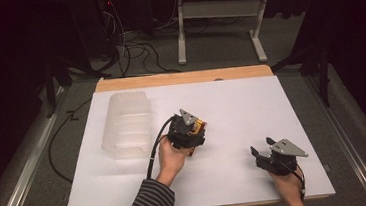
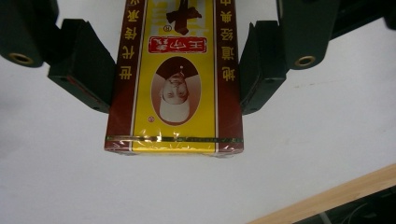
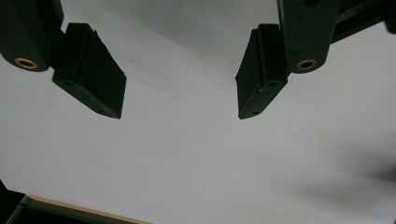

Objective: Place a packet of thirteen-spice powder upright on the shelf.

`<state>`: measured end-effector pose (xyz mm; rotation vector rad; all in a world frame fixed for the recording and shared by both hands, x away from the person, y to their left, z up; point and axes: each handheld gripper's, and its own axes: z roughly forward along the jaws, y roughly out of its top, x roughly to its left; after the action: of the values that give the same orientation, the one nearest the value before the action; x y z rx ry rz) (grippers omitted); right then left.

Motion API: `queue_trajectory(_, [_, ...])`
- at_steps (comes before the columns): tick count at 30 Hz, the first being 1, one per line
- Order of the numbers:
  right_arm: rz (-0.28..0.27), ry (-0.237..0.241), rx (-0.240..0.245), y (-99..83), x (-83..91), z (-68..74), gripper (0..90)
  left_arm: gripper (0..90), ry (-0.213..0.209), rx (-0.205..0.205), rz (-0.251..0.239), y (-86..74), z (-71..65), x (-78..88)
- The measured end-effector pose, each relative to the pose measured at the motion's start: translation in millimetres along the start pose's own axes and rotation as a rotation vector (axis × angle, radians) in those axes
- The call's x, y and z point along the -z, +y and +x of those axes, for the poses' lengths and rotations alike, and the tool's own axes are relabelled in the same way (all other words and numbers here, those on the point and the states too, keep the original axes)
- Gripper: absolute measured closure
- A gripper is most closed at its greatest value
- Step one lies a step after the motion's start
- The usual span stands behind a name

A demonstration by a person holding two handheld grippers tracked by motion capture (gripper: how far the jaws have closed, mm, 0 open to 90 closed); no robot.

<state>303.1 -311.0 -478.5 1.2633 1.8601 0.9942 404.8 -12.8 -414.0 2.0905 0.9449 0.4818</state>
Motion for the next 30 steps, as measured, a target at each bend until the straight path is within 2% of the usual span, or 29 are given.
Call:
queue_trajectory(9, [0.001, -0.001, 0.0, 0.0, -0.1, 0.2, 33.5, 33.1, 0.005, 0.006, -0.028, -1.8, 4.0, 14.4])
queue_trajectory(18, [0.004, -0.001, 0.004, 0.2, -0.3, 0.4, 33.5, 33.1, 0.019, 0.033, -0.064, -6.6, 11.6, 29.8])
queue_trajectory(30, [0.006, -0.001, 0.005, 0.3, -0.6, 0.5, 33.6, 33.1, 0.032, 0.041, -0.085, -9.0, 17.7, 44.9])
